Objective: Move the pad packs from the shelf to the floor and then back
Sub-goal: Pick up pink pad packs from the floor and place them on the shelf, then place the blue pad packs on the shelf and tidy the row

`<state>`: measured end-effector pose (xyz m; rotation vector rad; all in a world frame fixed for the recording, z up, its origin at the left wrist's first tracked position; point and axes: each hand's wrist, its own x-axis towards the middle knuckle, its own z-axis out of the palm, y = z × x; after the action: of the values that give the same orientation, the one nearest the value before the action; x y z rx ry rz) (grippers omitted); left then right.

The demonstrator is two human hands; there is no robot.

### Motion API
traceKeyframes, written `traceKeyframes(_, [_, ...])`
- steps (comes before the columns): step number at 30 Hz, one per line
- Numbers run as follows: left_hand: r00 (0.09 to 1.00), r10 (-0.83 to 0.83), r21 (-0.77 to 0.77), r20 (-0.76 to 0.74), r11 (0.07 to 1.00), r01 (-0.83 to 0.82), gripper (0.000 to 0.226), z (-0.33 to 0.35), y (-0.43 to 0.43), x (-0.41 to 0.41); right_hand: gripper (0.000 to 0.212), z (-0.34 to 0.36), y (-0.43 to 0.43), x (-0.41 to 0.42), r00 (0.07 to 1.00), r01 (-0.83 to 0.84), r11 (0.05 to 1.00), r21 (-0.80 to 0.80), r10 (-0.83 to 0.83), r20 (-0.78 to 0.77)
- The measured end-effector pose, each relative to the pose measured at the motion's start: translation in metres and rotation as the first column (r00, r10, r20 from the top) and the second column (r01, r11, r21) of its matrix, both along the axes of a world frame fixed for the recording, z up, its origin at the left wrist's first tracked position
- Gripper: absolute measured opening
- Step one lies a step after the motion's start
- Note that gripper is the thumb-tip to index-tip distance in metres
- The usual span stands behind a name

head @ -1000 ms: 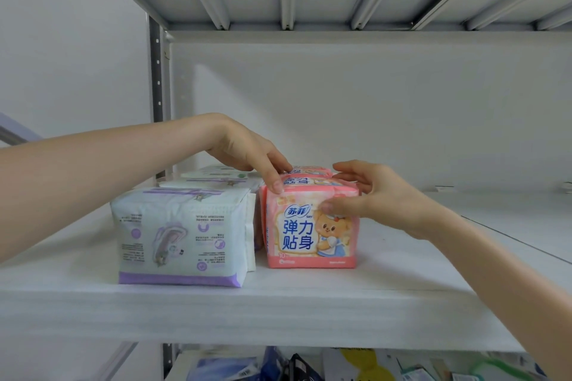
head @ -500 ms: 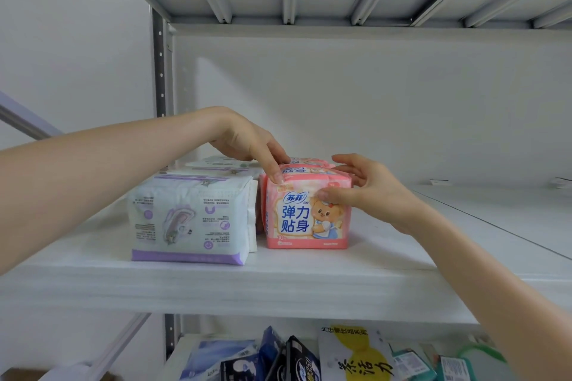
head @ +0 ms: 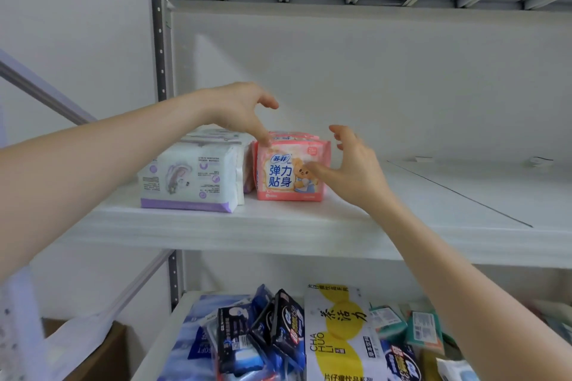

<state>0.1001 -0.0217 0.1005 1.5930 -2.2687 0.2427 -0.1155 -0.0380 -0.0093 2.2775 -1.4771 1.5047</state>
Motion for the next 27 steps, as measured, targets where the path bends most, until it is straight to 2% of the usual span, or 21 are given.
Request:
traceKeyframes(6, [0.998,-0.067,-0.37,0.017,0.926,0.068,0.069,-0.057,0.057,-0.013,0.068,-0.02,0.048,-0.015,0.931,0.228,0.941,-0.249,-0.286,-0.226])
traceKeyframes(11, [0.994,-0.018,-0.54,0.111,0.838,0.076,0.07,-0.121,0.112,-0.022,0.065,-0.048,0.102,-0.033,0.826,0.332,0.887,-0.321,-0.438,-0.355])
traceKeyframes(17, [0.974,0.098,-0.463,0.206,0.886,0.009,0.077,-0.19,0.167,-0.037,0.066,-0.095,0.172,-0.054,0.749,0.375,0.891,-0.255,-0.453,-0.483])
traceKeyframes(27, [0.971,0.085,-0.364,0.225,0.931,0.003,0.073,-0.301,0.252,-0.097,0.069,-0.196,0.269,-0.113,0.728,0.407,0.909,-0.088,-0.381,-0.569])
